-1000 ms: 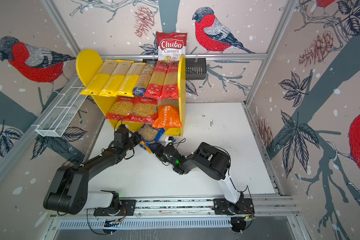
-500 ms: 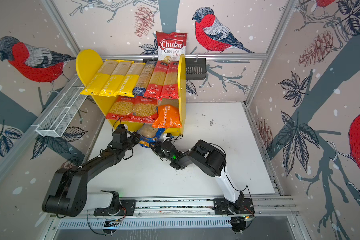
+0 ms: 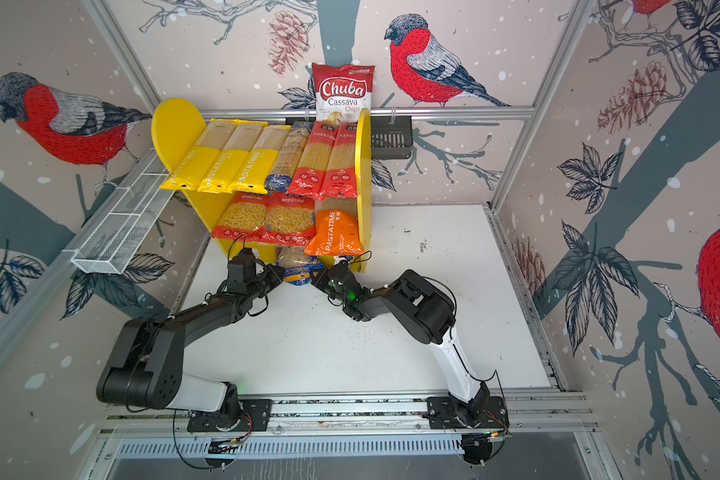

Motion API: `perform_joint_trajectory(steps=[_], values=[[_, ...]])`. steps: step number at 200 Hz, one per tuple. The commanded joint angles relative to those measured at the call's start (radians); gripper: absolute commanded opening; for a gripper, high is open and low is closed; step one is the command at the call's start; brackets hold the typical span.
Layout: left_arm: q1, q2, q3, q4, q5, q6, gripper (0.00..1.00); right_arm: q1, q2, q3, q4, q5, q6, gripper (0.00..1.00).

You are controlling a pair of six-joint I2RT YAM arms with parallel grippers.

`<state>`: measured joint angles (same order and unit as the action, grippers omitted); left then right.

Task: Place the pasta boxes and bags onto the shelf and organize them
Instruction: 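Push the Orecchiette bag under the lower shelf with both grippers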

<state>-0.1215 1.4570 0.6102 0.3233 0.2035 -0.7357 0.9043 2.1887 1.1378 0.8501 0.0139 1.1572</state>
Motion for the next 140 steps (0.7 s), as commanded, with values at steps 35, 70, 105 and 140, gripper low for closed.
perform_joint_trajectory(steps=[35, 70, 105, 140], values=[[0.006, -0.12, -0.066, -0.025, -0.035, 0.0, 0.34, 0.053, -0.008, -0.091, 0.182, 0.217, 0.028, 0.03], [0.019, -0.253, -0.094, -0.151, -0.156, 0.012, 0.53, 0.109, 0.034, -0.06, 0.203, 0.258, 0.069, 0.07], [0.019, -0.371, -0.169, -0.167, -0.028, -0.025, 0.59, 0.11, 0.066, 0.015, 0.22, 0.206, 0.049, 0.08], [0.016, -0.39, -0.292, -0.032, 0.017, -0.086, 0.6, 0.094, 0.101, 0.099, 0.175, 0.19, -0.008, 0.09]])
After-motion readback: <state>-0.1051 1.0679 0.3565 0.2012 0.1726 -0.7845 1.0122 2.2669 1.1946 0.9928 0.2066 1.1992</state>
